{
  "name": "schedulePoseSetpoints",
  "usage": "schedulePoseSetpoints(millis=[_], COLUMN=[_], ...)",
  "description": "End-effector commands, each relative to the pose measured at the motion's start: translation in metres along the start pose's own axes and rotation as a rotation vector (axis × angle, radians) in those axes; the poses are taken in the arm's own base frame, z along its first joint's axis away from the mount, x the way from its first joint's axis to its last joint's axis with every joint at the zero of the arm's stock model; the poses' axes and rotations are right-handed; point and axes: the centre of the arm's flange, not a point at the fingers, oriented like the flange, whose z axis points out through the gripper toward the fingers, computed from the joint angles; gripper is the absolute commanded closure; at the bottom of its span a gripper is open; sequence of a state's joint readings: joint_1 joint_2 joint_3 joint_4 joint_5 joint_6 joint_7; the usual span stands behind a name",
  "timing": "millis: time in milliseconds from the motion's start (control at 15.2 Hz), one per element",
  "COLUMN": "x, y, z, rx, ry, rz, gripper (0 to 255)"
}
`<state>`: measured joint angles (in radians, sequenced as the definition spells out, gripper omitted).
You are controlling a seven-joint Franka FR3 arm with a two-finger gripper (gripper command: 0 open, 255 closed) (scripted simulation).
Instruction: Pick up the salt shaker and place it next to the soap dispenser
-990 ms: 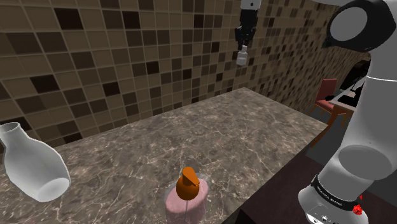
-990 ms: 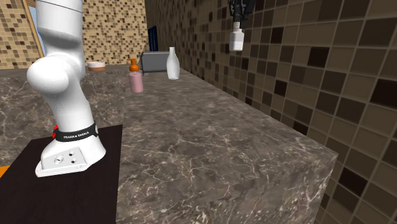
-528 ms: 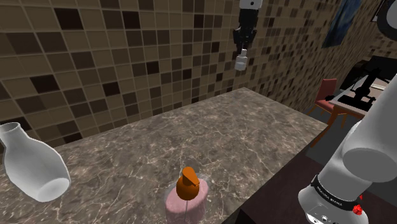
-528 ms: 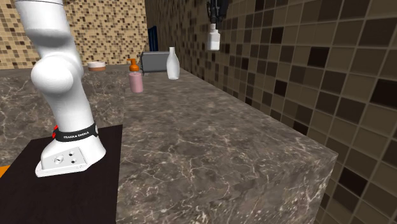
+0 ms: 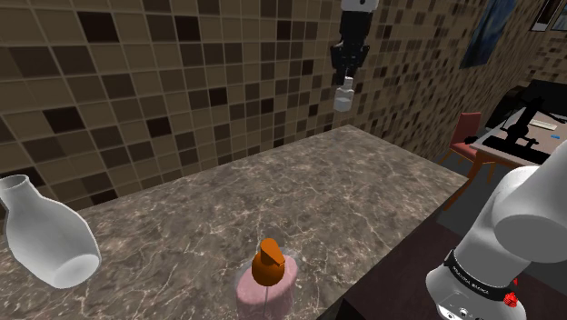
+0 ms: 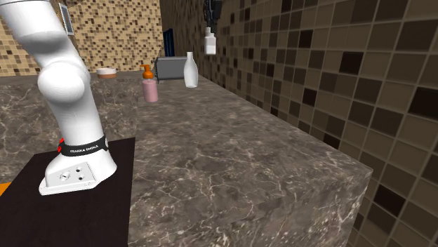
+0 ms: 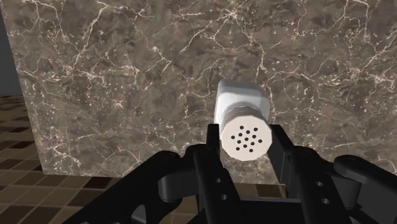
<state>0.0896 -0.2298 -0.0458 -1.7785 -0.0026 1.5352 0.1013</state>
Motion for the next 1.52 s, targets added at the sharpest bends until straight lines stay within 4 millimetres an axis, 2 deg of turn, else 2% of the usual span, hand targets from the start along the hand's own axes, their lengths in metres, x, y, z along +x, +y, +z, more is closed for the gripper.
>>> schedulePoseSetpoints(millis=[0,1452], x=[-0.014,-0.189], y=[-0.019,-0.251], z=[0.001,0.005], rx=[-0.001,-0.001], ry=[0.0,0.0], rz=[0.002,0.002], gripper=[255,255])
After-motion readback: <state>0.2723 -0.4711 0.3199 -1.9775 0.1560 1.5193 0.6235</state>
